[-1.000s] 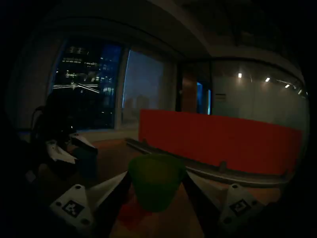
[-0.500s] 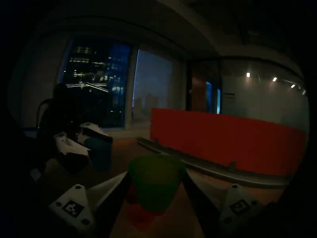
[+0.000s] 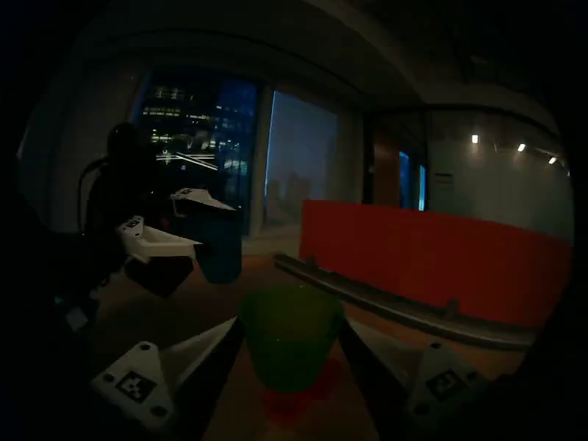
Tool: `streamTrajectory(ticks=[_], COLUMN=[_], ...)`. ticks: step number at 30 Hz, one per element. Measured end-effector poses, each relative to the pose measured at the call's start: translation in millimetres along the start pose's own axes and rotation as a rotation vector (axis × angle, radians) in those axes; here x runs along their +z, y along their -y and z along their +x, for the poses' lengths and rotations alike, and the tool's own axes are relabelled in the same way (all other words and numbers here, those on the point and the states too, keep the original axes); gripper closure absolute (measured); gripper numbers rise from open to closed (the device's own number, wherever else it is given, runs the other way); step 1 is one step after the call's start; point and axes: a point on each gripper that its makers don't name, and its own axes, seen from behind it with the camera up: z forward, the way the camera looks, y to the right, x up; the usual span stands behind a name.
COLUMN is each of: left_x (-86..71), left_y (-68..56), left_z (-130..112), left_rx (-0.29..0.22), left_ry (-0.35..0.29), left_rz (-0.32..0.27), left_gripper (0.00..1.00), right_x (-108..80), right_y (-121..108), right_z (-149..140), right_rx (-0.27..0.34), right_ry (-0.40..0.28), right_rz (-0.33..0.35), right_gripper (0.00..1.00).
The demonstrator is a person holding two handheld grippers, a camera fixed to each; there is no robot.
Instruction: Pour water
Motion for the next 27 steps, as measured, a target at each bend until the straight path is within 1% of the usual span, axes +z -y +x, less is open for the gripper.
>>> streamTrajectory(ticks=[8, 12, 27], left_x=[-0.9, -1.7, -5.6], left_y=[4.7, 6.4, 12.1], left_z=[22, 31, 64], left_rx=[0.111, 0.158, 0.299], left_ry=[-0.001, 0.000, -0.014], left_rz=[0.020, 0.026, 0.061], left_gripper=[0.10, 0.10, 0.10], right_x=[3.3, 3.9, 7.8], right_y=[18, 25, 51], right_z=[-3, -5, -5], right_rx=[-0.004, -0.012, -0.031], right_ry=[0.000, 0.002, 0.003], right_rz=[0.039, 0.054, 0.109], right_gripper=[0.00, 0.00, 0.00])
